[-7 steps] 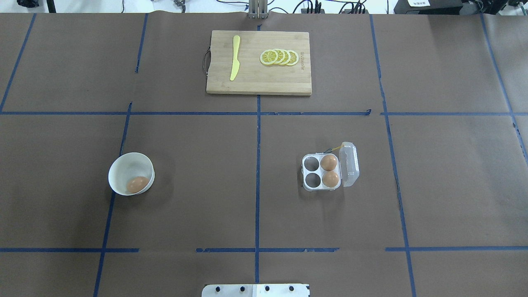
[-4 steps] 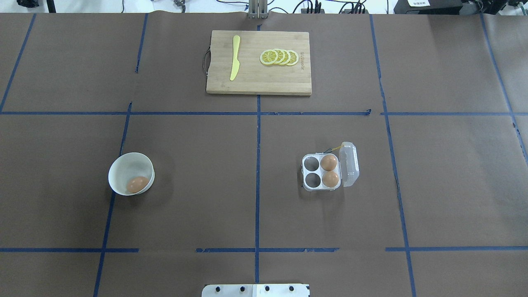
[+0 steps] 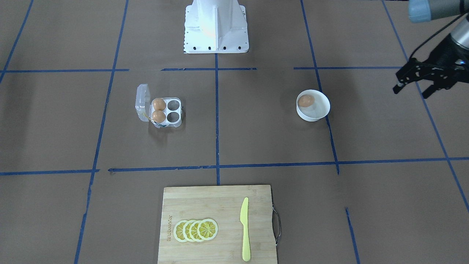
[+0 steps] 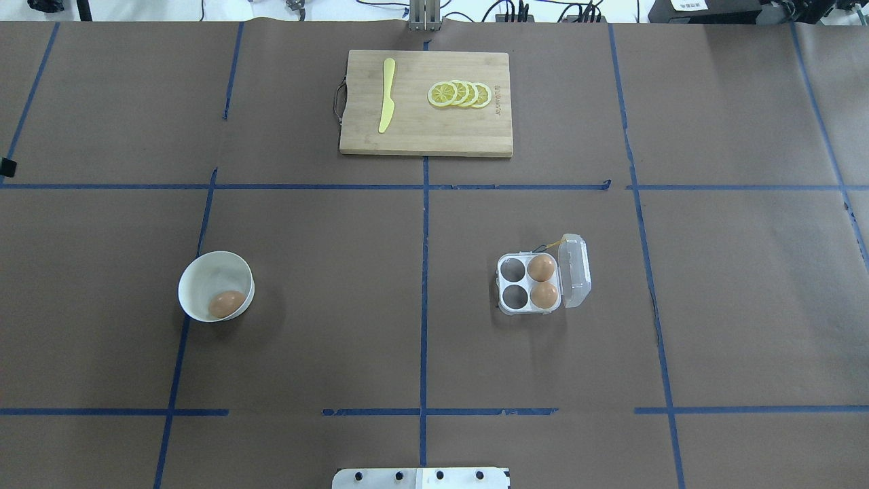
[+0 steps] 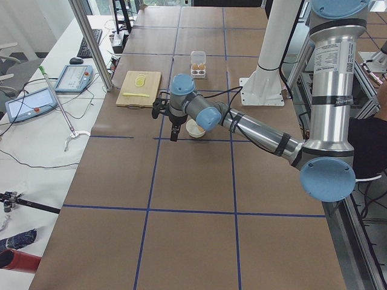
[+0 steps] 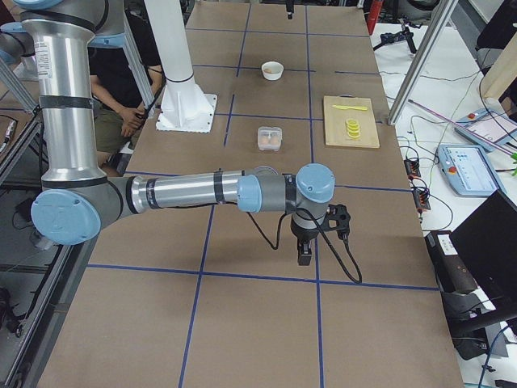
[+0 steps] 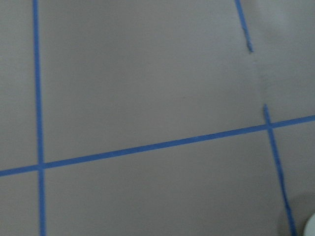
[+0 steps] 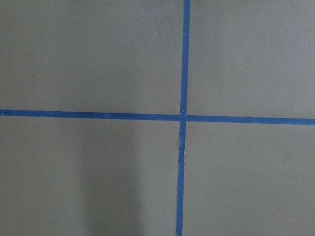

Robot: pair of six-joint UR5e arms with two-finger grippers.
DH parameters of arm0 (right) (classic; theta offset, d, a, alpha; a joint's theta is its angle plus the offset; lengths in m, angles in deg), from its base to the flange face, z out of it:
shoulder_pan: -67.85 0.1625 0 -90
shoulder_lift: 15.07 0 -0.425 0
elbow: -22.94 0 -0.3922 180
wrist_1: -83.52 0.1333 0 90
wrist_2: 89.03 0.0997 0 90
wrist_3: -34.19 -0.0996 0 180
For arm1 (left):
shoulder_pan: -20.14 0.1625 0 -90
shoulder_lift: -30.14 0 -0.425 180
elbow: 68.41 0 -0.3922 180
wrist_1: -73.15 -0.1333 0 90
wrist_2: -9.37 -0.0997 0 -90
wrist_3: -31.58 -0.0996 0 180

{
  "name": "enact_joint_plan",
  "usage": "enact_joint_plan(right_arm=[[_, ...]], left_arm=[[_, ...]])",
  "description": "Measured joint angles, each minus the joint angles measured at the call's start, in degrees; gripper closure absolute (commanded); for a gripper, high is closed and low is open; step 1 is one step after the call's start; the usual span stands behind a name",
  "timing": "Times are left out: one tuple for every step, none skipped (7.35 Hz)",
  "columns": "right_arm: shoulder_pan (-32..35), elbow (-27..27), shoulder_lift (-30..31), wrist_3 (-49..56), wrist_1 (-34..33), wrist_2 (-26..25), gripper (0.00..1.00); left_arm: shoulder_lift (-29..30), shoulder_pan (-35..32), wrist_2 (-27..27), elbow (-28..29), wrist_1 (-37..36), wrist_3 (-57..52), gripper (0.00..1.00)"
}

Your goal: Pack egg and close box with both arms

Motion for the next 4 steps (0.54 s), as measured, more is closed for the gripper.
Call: enact_joint_plan(right_arm=[[0.0, 0.1, 0.2, -0.1, 0.0, 0.0, 0.0], [0.0, 0.2, 0.3, -0.2, 0.0, 0.0, 0.0], [0.0, 0.2, 0.3, -0.2, 0.0, 0.1, 0.0], [0.0, 0.2, 0.3, -0.3, 0.0, 0.1, 0.0]], left_arm=[[0.5, 6.2, -3.8, -2.0, 0.0, 8.7, 0.04], [1.7, 11.5, -7.6, -2.5, 0.1, 15.4, 0.04], [3.4, 15.8, -10.9, -1.9, 0.0, 20.2, 0.06], [5.4, 18.8, -13.1, -0.6, 0.0, 23.1, 0.06]])
